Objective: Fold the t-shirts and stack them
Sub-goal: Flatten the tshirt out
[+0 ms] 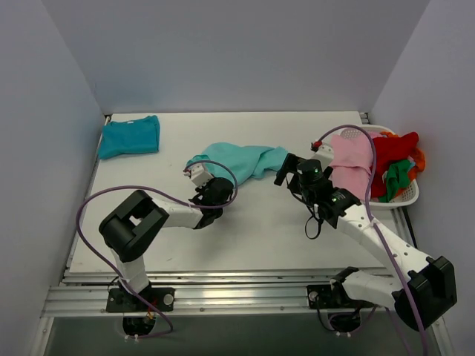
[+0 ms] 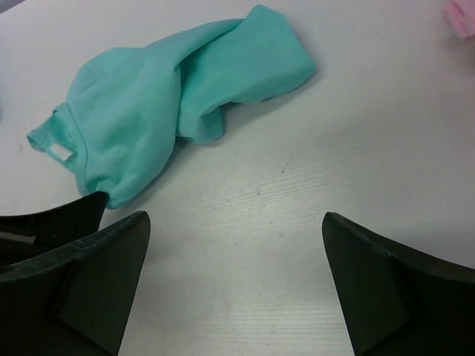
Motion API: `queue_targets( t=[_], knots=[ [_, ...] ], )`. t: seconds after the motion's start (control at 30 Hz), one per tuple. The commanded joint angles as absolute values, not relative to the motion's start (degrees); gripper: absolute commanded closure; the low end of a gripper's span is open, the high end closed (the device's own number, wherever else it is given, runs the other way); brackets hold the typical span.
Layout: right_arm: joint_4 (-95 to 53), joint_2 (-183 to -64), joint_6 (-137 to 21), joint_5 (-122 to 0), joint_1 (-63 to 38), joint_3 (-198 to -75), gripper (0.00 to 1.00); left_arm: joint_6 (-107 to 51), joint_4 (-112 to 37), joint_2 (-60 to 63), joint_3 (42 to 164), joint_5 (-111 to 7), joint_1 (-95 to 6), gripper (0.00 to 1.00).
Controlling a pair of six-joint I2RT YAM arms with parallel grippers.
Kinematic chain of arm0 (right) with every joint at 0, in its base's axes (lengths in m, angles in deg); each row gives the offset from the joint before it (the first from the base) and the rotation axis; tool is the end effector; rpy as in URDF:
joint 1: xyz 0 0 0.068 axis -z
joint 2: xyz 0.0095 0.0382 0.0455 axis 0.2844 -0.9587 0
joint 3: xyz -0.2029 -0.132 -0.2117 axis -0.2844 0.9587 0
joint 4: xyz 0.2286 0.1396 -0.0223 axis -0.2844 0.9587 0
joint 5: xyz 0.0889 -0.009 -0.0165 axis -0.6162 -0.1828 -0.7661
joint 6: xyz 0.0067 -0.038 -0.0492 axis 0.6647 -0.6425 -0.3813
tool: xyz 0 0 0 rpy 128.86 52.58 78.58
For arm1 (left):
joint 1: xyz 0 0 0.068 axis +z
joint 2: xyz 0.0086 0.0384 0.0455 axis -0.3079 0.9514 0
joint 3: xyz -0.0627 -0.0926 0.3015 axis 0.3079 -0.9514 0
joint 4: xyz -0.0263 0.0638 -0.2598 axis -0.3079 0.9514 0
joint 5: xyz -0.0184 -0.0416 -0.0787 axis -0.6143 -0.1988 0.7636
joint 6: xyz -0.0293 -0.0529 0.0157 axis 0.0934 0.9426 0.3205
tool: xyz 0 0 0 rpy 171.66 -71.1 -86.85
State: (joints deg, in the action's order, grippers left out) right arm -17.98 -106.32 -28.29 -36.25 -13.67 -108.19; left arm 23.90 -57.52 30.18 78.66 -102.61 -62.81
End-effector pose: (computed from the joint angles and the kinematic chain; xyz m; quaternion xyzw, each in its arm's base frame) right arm 0.2263 0.1152 0.3407 0.1311 0.8044 0.2079 0.5408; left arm 0.2898 -0.2433 0.1815 -0.2978 0.7853 -0.1676 0.5163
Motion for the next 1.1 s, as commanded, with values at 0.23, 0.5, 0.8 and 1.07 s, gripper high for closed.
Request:
queue_targets(
  t=[0.23,0.5,0.8,1.07],
  knots=[
    [-21.2,-106.0,-28.09,-34.46,-16.35,-107.75,0.02,15.64,-57.13,27.56,79.45,-101.64,-62.49,0.98],
    [-20.23,-105.57,-27.12,-32.26,-16.35,-107.4,0.04,-1.12,-42.06,17.11,90.68,-98.12,-63.81,0.98],
    [-20.49,-105.04,-26.15,-32.44,-17.31,-107.22,0.04,-9.06,-34.63,-4.51,93.6,-104.1,-61.79,0.98],
    [-25.24,-109.52,-23.52,-32.7,-19.51,-106.08,0.04,-12.4,-32.71,-12.0,90.26,-109.29,-58.28,0.98]
  ],
)
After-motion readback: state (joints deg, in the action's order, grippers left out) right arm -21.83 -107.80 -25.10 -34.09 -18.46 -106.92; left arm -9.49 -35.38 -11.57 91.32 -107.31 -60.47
